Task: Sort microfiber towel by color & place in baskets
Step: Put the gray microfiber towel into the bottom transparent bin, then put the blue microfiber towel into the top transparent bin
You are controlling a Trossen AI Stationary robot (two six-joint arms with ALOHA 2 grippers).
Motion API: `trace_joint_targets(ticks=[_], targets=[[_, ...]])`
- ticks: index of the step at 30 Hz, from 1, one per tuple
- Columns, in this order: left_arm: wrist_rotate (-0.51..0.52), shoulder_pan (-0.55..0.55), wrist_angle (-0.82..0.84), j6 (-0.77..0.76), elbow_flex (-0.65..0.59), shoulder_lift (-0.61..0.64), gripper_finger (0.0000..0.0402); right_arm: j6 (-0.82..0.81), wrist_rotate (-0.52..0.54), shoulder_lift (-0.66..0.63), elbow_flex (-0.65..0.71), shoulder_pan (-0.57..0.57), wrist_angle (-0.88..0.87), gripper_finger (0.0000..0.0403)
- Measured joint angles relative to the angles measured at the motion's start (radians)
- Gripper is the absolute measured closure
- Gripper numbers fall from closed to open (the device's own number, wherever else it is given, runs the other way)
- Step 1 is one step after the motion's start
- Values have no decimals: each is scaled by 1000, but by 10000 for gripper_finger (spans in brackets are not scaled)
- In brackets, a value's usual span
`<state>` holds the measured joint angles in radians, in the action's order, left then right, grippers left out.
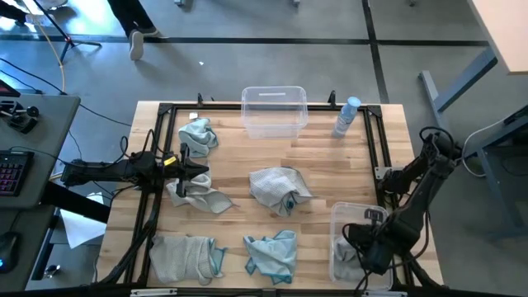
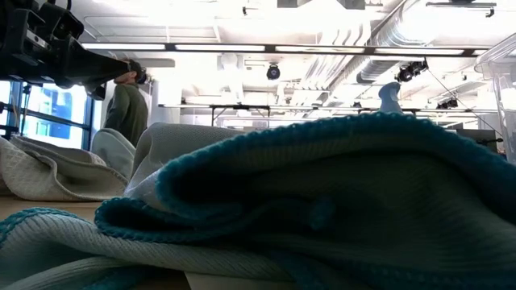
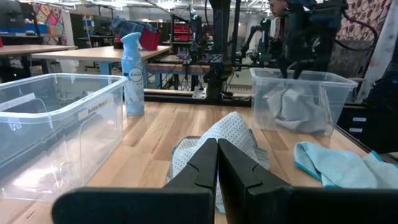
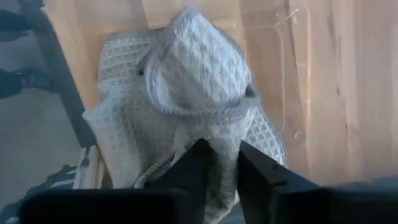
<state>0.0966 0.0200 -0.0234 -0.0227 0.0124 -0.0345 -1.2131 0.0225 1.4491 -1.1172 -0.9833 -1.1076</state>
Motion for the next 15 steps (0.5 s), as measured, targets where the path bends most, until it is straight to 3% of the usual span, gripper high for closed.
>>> trace_joint_targets(ticks=[5,10,15], targets=[[0,0,0,0,0,0,401,-70,-16,-83,0,1,2,279],[0,0,0,0,0,0,401,-146,0,-195,0,1,23,269],[0,0,0,0,0,0,401,-146,178,-285,-1,-15,26,293]])
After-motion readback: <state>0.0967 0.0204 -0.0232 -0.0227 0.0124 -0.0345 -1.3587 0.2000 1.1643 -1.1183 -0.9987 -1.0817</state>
